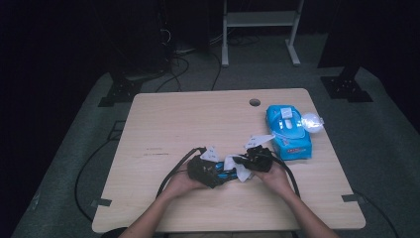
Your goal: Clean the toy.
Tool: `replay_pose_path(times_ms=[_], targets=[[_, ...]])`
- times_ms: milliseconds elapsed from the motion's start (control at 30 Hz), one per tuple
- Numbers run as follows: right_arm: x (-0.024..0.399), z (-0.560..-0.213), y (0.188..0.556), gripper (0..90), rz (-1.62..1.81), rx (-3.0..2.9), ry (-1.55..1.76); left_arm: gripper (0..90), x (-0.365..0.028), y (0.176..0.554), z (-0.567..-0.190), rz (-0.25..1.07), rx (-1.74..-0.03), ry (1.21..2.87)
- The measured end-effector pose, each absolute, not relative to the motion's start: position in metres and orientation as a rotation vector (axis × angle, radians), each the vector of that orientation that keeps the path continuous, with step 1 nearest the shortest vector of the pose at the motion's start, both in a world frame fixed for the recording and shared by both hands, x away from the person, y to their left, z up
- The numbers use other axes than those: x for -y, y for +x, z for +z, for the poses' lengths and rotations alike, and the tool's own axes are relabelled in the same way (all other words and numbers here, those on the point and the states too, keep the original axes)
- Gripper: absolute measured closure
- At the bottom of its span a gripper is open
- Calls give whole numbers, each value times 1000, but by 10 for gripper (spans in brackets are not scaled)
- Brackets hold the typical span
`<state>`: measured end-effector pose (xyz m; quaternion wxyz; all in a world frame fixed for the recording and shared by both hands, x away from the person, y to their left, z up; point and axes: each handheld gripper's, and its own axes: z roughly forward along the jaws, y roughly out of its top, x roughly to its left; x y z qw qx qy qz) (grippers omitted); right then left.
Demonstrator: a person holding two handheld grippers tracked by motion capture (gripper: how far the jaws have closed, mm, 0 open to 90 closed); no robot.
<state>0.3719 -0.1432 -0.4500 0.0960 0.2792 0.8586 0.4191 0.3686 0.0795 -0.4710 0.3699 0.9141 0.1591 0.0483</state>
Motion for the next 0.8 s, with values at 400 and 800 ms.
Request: replay_pose_path(times_ms=[400,800], targets=[[117,-454,382,849,1257,-2605,798,239,-79,369,-471,124,-409,2340],[109,-454,384,851,1289,-2674,796,239,-79,369,-472,118,-414,2335]])
